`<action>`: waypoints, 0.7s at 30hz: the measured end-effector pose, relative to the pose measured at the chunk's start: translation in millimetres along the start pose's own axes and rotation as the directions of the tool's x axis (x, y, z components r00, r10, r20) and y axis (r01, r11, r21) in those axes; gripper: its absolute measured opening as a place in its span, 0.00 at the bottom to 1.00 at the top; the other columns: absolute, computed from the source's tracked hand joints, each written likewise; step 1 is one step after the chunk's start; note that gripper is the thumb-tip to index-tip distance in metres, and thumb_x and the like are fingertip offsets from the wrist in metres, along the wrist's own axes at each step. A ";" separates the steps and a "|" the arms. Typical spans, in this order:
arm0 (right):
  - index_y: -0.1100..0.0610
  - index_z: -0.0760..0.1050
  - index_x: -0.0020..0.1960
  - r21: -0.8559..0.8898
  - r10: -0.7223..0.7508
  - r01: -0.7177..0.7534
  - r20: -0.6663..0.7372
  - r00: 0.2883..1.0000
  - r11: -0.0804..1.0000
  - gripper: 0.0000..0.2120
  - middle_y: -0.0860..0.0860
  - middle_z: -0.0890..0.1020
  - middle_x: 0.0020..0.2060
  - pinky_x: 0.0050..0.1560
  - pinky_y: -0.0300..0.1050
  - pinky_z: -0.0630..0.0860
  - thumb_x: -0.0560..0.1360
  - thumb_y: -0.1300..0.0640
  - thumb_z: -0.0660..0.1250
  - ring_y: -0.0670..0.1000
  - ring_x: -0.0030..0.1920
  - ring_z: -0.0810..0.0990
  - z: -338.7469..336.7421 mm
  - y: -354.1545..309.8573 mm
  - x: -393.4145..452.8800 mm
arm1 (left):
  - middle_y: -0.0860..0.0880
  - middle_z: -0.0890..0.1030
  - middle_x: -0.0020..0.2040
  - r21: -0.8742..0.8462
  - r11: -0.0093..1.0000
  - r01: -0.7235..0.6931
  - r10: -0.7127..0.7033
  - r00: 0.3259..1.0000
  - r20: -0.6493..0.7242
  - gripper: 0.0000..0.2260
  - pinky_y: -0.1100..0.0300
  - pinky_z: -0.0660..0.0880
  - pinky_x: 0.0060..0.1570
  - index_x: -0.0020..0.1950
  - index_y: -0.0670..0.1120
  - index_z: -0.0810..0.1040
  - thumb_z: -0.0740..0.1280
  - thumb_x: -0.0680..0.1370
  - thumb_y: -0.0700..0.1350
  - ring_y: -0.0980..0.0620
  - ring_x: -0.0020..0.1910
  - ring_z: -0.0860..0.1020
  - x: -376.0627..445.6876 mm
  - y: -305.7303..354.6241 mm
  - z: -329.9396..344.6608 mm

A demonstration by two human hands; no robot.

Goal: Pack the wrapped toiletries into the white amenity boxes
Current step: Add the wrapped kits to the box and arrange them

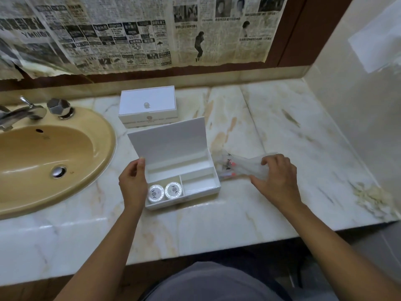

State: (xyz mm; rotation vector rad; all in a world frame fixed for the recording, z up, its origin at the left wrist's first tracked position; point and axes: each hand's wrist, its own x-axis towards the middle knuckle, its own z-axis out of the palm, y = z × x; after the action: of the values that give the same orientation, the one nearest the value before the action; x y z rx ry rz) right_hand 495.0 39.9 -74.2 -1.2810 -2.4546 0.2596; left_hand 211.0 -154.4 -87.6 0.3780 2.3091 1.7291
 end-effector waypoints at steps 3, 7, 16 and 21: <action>0.57 0.75 0.36 -0.071 0.018 -0.022 -0.064 0.998 0.997 0.15 0.52 0.75 0.36 0.44 0.51 0.68 0.61 0.53 0.80 0.57 0.40 0.74 7.3 15.1 -16.5 | 0.54 0.81 0.44 0.000 1.000 0.000 0.000 1.000 0.000 0.07 0.79 0.69 0.42 0.50 0.47 0.80 0.64 0.81 0.47 0.64 0.43 0.77 -0.3 1.2 0.4; 0.56 0.82 0.43 -0.128 0.011 -0.024 -0.095 0.995 0.991 0.11 0.53 0.78 0.42 0.48 0.53 0.67 0.64 0.53 0.79 0.58 0.46 0.75 13.5 25.0 -27.2 | 0.54 0.81 0.43 0.003 1.000 -0.012 0.012 1.000 0.001 0.07 0.79 0.69 0.42 0.50 0.46 0.80 0.64 0.81 0.47 0.63 0.42 0.77 -1.3 2.4 0.2; 0.57 0.82 0.50 -0.202 0.066 -0.065 -0.005 0.998 0.977 0.20 0.55 0.80 0.48 0.51 0.54 0.69 0.72 0.45 0.60 0.58 0.52 0.77 22.8 38.1 -33.4 | 0.53 0.81 0.44 -0.001 1.000 -0.010 0.010 1.000 0.001 0.08 0.79 0.69 0.42 0.50 0.46 0.81 0.64 0.81 0.48 0.61 0.42 0.77 -1.4 1.9 -0.6; 0.53 0.77 0.63 -0.199 0.177 -0.157 0.087 0.980 0.967 0.20 0.57 0.75 0.62 0.61 0.59 0.66 0.76 0.43 0.65 0.58 0.65 0.69 32.9 43.6 -39.2 | 0.52 0.82 0.47 -0.001 1.000 -0.001 0.001 1.000 0.000 0.10 0.75 0.70 0.45 0.53 0.44 0.81 0.64 0.81 0.48 0.58 0.47 0.78 -0.9 1.1 -0.7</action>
State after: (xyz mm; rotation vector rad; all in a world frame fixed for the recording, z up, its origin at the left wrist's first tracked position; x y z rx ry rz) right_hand 535.5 32.9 -127.4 -1.5975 -2.5110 0.1383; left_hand 211.7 -155.1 -86.3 0.3783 2.3082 1.7313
